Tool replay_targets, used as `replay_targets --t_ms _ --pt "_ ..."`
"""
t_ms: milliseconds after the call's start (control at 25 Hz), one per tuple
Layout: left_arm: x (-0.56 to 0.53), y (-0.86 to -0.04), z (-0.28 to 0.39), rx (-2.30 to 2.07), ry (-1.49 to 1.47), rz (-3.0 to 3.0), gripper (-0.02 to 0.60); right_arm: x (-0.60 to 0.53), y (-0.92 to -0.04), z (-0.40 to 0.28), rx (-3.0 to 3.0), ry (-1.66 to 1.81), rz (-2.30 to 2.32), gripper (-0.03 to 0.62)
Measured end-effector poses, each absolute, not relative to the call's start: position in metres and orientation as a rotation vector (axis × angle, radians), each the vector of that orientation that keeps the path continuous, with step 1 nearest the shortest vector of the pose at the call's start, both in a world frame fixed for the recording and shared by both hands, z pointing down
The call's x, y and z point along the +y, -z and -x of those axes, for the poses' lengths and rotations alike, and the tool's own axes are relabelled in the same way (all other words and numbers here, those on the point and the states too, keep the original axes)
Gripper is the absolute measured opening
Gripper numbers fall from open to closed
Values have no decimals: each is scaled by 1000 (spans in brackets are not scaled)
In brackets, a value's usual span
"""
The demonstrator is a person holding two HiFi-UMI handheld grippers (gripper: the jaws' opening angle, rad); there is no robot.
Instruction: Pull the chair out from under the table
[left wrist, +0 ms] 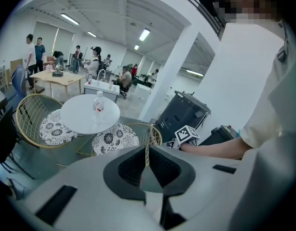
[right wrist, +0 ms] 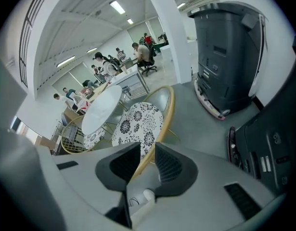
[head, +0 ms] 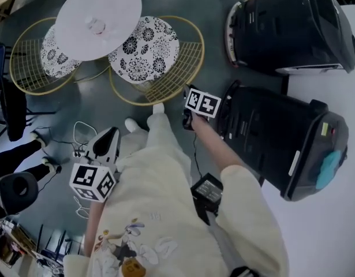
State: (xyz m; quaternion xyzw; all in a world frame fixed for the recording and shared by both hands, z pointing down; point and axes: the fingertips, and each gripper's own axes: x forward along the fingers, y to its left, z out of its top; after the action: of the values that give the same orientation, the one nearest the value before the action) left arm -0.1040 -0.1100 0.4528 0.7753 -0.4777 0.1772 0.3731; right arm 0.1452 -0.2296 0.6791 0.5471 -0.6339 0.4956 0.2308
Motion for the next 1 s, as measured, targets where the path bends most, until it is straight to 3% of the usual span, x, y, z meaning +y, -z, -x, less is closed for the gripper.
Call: replay_targets --t_ms 1000 --pt "-128 -478 84 -1185 -533 -1958 31 -239 -731 -144 -1467 -1680 -1593 91"
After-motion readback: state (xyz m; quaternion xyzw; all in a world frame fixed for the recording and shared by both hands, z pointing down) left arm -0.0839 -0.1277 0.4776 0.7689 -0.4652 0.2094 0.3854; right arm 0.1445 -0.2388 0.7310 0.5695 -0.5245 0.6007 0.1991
